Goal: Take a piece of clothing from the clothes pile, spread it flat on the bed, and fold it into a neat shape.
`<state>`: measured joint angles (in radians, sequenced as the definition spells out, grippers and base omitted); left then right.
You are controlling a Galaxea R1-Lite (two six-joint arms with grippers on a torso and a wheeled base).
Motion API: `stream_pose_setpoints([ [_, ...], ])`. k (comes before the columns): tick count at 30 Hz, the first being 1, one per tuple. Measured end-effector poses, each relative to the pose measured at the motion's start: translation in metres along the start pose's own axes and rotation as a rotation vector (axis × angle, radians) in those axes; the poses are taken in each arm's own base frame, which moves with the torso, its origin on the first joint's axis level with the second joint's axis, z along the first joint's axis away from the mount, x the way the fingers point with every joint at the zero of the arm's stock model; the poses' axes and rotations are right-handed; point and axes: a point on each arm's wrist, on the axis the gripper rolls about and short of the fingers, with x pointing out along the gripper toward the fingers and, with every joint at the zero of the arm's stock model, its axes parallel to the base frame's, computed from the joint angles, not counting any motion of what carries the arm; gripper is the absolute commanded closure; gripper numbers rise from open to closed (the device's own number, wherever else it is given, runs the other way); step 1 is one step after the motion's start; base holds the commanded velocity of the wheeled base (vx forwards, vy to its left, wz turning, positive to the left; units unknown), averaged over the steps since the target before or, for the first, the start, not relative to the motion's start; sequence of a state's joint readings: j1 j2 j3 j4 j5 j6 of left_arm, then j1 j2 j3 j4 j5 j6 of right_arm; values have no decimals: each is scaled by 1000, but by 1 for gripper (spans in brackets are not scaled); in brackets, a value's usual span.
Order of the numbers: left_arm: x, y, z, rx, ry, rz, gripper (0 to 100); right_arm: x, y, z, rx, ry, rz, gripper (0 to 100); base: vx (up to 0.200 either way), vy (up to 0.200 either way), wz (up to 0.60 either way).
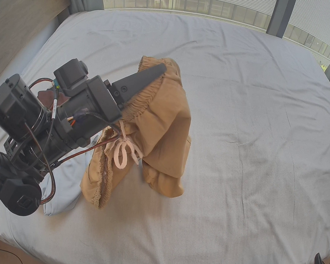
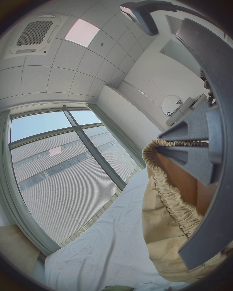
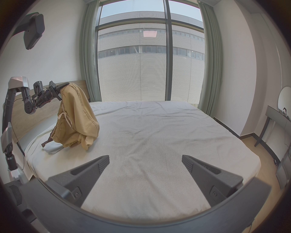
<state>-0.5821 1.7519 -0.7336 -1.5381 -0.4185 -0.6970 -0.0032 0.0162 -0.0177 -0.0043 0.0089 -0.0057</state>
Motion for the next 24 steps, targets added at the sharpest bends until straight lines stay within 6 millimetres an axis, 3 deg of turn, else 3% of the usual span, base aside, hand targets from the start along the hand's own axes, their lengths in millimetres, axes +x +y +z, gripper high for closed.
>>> stream_pose_setpoints([
  [18, 1, -31, 17, -50, -49, -91, 100, 0, 0, 0, 1, 0, 0, 0, 0, 0, 0],
  [24, 0, -31, 16, -59, -44, -88, 100, 0, 0, 0, 2, 0, 0, 0, 0, 0, 0],
])
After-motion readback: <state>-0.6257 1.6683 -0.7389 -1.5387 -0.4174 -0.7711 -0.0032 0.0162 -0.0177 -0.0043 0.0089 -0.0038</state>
